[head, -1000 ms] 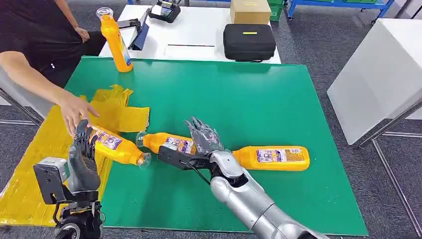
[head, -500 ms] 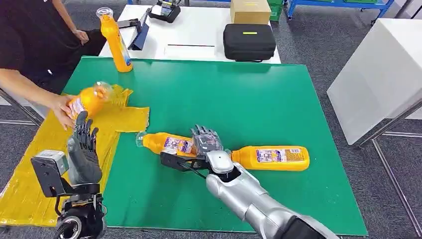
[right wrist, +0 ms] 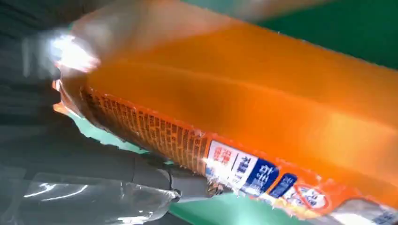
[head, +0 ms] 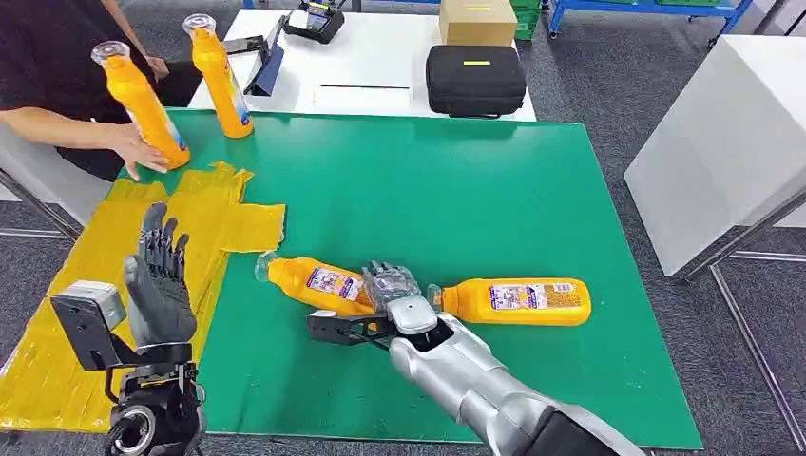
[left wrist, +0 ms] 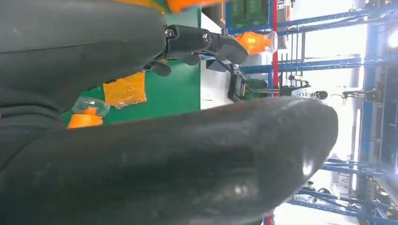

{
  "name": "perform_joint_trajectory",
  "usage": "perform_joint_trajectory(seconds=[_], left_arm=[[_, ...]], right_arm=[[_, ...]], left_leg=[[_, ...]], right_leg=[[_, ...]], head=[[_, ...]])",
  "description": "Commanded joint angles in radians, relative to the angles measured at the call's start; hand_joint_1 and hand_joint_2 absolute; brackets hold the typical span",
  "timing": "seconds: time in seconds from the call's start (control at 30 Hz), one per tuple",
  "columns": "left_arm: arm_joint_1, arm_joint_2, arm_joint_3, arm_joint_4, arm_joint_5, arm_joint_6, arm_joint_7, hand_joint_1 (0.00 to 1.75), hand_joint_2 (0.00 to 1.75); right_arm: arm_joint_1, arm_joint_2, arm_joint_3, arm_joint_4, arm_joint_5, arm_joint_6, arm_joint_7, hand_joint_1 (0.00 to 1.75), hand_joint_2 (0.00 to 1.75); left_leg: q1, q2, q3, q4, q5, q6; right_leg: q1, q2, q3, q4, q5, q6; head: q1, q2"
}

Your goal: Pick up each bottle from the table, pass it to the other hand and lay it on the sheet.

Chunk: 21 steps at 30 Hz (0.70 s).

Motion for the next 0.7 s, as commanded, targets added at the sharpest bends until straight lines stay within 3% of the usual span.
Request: perform_joint_trajectory(seconds=[0.03,0.07,0.1,0.13,0.53,0.7], left_arm=[[-0.032,-0.006,-0.003,0.049,0.025,0.011,-0.016,0.00,0.00],[-0.028,-0.012,-0.002,0.044,0.024,0.013,-0.015,0.00,0.00],[-0.028,-0.012,-0.002,0.044,0.024,0.013,-0.015,0.00,0.00],[-0.025,-0.018,-0.003,0.037,0.023,0.015,-0.015,0.00,0.00],[-0.027,-0.041,0.025,0.039,0.000,-0.015,0.017,0.00,0.00],[-0.008,-0.050,0.051,0.045,0.099,-0.089,0.087,0.00,0.00]], right_arm=[[-0.015,0.024,0.052,0.103,-0.022,0.079,-0.082,0.00,1.75],[-0.015,0.025,0.052,0.105,-0.027,0.087,-0.081,0.00,1.75],[-0.015,0.025,0.052,0.105,-0.027,0.087,-0.081,0.26,1.75],[-0.018,0.025,0.052,0.103,-0.030,0.091,-0.086,1.75,1.75],[-0.020,0.009,0.024,0.065,-0.088,0.079,-0.059,1.75,1.75],[0.007,-0.011,-0.109,0.005,-0.240,0.000,-0.088,1.75,1.75]], left_leg=[[0.001,-0.002,0.005,0.000,-0.002,0.000],[0.001,-0.002,0.004,-0.001,-0.001,0.000],[0.001,-0.002,0.005,0.000,-0.002,0.000],[0.001,-0.002,0.003,-0.001,-0.001,0.000],[0.001,-0.002,0.005,0.000,-0.001,0.000],[0.001,-0.002,0.005,0.000,0.000,0.000]], right_leg=[[0.002,-0.002,0.005,0.000,-0.002,-0.007],[0.001,-0.002,0.004,0.000,-0.002,-0.005],[0.002,-0.002,0.005,0.000,-0.002,-0.007],[0.001,-0.001,0.003,-0.001,-0.001,-0.004],[0.002,-0.002,0.004,0.000,0.000,-0.008],[0.002,-0.002,0.004,-0.001,0.000,-0.008]], head=[[0.000,0.000],[0.000,0.000],[0.000,0.000],[0.000,0.000],[0.000,0.000],[0.000,0.000]])
